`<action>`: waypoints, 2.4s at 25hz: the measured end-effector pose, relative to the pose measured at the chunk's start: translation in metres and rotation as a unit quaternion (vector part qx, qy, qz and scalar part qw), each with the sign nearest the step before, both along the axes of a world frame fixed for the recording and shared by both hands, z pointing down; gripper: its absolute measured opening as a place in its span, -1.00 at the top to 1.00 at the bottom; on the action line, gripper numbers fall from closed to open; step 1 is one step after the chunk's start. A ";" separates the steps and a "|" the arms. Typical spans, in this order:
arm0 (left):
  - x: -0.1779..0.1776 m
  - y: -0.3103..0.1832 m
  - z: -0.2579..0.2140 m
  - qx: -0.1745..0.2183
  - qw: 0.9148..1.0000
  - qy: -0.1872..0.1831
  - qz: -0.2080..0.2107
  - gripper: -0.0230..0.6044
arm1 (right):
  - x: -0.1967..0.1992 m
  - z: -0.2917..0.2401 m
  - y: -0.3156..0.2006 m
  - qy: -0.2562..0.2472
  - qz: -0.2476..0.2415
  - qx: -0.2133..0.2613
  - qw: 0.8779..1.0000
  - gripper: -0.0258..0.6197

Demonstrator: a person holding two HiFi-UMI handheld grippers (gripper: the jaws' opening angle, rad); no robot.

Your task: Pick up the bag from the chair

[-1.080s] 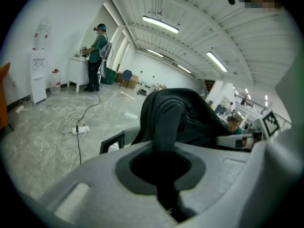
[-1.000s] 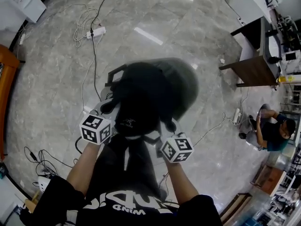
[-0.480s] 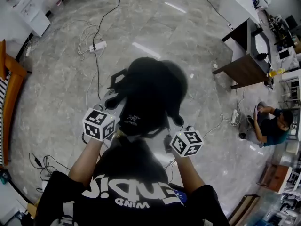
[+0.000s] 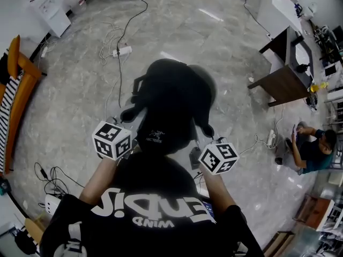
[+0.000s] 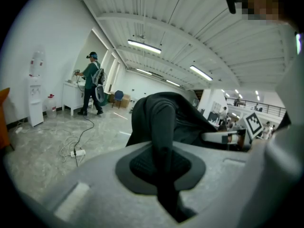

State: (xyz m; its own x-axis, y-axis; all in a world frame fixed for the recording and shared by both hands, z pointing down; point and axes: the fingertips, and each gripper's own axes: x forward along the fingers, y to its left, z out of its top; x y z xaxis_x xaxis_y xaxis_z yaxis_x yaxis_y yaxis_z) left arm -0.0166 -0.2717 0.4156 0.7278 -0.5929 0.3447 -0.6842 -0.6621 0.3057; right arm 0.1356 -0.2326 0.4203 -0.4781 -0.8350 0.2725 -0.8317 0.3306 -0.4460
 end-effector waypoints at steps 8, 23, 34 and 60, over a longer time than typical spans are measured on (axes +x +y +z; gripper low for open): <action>0.007 0.035 -0.010 -0.002 0.999 0.004 -0.040 0.84 | 0.005 -0.008 0.023 -0.034 -0.072 -0.003 0.997 0.90; -0.028 0.096 -0.005 -0.005 0.997 0.000 -0.071 0.84 | -0.030 0.001 0.071 -0.069 -0.111 0.000 0.991 0.90; -0.063 0.221 -0.016 0.016 0.999 0.018 -0.038 0.84 | -0.065 -0.012 0.200 -0.058 -0.073 0.011 0.996 0.90; -0.031 0.392 -0.011 0.000 1.000 0.023 -0.008 0.84 | -0.034 -0.008 0.378 -0.052 -0.038 0.005 0.998 0.90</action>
